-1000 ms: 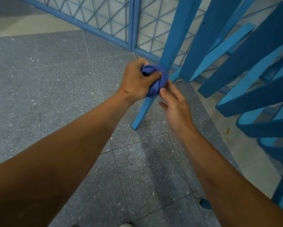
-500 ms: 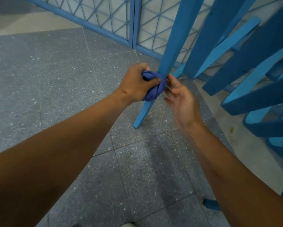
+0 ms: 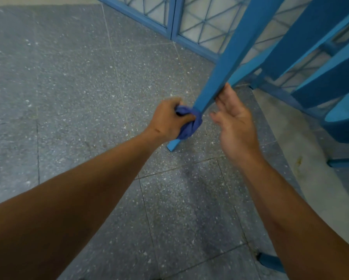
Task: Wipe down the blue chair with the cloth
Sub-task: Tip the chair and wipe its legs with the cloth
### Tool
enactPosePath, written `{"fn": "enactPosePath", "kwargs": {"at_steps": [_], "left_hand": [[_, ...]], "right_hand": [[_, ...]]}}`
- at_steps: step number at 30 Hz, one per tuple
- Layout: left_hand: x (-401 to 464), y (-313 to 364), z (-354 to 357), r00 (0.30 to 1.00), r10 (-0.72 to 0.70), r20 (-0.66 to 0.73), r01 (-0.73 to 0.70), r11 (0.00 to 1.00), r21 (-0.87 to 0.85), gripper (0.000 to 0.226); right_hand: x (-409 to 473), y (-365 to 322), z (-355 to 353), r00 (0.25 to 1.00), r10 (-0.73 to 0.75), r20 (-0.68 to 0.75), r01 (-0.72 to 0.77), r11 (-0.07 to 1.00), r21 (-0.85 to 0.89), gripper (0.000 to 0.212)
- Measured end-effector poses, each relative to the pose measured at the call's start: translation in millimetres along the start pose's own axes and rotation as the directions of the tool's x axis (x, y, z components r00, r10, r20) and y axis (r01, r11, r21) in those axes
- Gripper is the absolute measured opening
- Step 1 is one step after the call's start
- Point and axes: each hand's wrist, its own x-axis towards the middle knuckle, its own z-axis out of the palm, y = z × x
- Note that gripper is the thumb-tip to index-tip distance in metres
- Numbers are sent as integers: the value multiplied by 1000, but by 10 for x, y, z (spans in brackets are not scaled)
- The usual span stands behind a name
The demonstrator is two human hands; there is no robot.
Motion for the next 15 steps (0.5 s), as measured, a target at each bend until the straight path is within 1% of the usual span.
{"fn": "enactPosePath", "kwargs": {"at_steps": [2, 5, 7, 9, 13, 15], "left_hand": [[61, 312, -99, 993, 114, -19, -115, 991, -72, 21], [115, 777, -258, 956, 281, -82, -291, 945, -150, 34], [137, 862, -276, 945, 315, -88, -327, 922, -210, 31], [123, 767, -240, 960, 270, -80, -281, 934, -220, 28], [25, 296, -102, 996, 91, 13, -90, 992, -87, 19], [-35, 209, -59, 999, 36, 8, -35, 993, -113, 19]], "right_hand": [[3, 43, -19, 1000, -4, 11, 3, 1000, 13, 75], [-6, 75, -26, 1000, -4, -7, 4, 1000, -8, 75], [-20, 61, -19, 1000, -12, -19, 12, 1000, -8, 76], [-34, 33, -2, 1000, -16, -15, 16, 1000, 11, 79], [-52, 9, -3, 1000, 15, 1, -15, 998, 64, 84], [-58, 19, -23, 1000, 18, 1, -18, 999, 43, 83]]}}
